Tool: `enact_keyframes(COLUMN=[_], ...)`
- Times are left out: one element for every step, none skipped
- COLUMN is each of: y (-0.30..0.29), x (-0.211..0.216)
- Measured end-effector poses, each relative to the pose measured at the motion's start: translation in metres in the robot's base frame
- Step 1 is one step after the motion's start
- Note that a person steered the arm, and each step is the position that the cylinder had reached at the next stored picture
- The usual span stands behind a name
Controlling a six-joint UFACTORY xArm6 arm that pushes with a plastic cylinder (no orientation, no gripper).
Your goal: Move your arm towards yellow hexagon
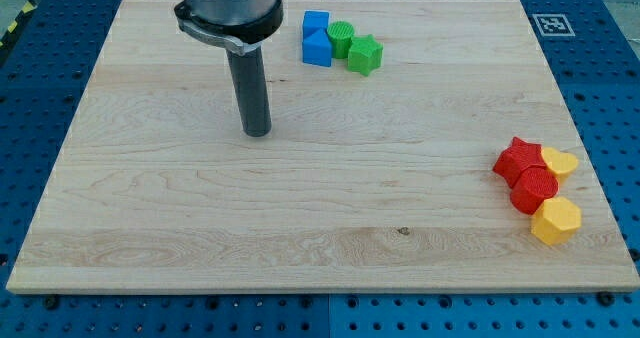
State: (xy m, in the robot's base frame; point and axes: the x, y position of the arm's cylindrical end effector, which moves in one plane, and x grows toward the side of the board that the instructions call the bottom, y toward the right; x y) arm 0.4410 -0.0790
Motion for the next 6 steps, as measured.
enact_keyframes(y=[0.000,0.000,0.007,0.060,0.129,0.200], x=[0.000,0.000,0.017,0.061,0.091,0.115])
